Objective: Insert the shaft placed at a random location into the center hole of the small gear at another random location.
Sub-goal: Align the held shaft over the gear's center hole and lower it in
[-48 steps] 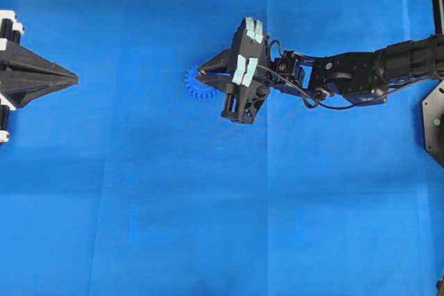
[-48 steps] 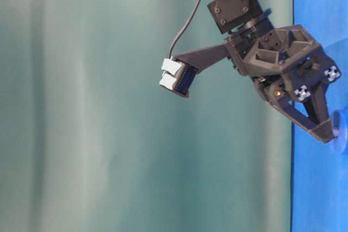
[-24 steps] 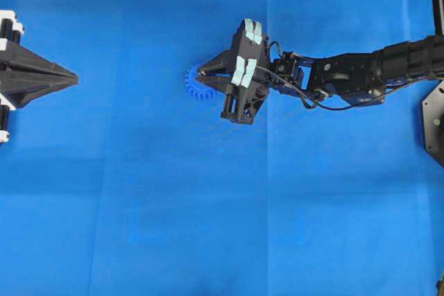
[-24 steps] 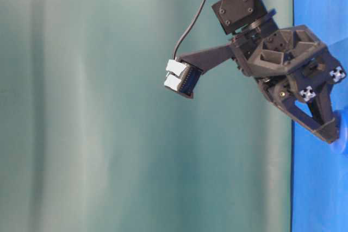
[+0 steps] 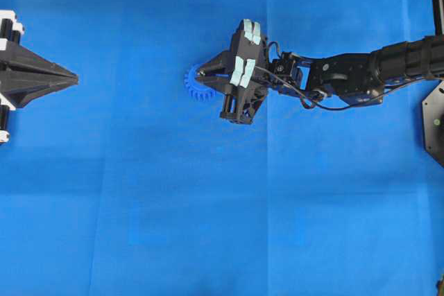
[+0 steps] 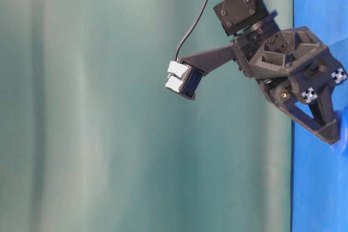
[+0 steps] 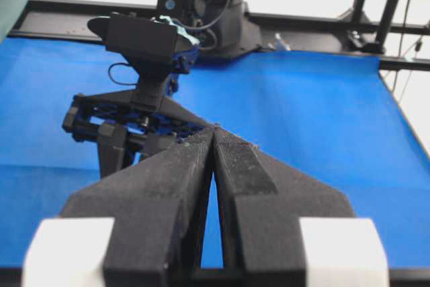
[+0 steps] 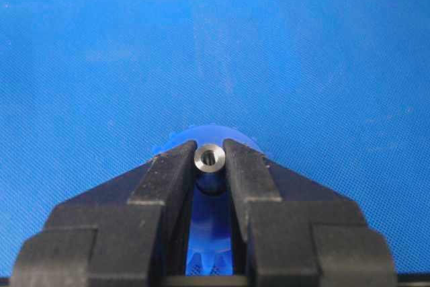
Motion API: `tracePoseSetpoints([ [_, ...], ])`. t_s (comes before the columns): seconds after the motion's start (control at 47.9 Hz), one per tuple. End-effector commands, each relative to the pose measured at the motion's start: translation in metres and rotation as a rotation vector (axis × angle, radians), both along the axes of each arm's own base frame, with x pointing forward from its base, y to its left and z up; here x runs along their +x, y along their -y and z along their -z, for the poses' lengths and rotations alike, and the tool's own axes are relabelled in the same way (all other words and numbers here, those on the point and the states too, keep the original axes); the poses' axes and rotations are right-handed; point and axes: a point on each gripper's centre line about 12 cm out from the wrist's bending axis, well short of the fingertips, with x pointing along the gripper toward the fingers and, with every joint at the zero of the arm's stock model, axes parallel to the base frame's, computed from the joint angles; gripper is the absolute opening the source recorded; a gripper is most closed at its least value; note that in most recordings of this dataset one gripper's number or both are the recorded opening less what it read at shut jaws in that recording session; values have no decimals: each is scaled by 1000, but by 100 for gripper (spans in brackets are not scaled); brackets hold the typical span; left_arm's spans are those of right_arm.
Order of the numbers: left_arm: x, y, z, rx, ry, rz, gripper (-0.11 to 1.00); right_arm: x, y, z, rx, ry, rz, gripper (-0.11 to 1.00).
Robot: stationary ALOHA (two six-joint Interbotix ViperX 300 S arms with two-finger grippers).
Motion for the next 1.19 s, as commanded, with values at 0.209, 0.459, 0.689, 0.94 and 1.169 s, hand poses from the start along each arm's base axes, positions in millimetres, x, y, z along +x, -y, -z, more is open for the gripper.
tracePoseSetpoints([
  [0.209, 1, 0, -2, 0, 6, 2, 0, 5, 0, -10, -6, 33, -1, 3],
  [0.459, 1, 0, -3, 0, 8, 2, 0, 6, 0, -11, -7, 37, -1, 4],
  [0.689, 1, 0, -2, -2, 6, 2, 0, 6, 0, -12, -8, 39, -1, 13],
  [0.94, 1, 0, -3, -3, 8, 2, 0, 6, 0, -11, -5, 38, -1, 68],
  [1.169, 1, 0, -3, -8, 8, 2, 0, 7, -2, -12, -5, 41, -4, 79],
])
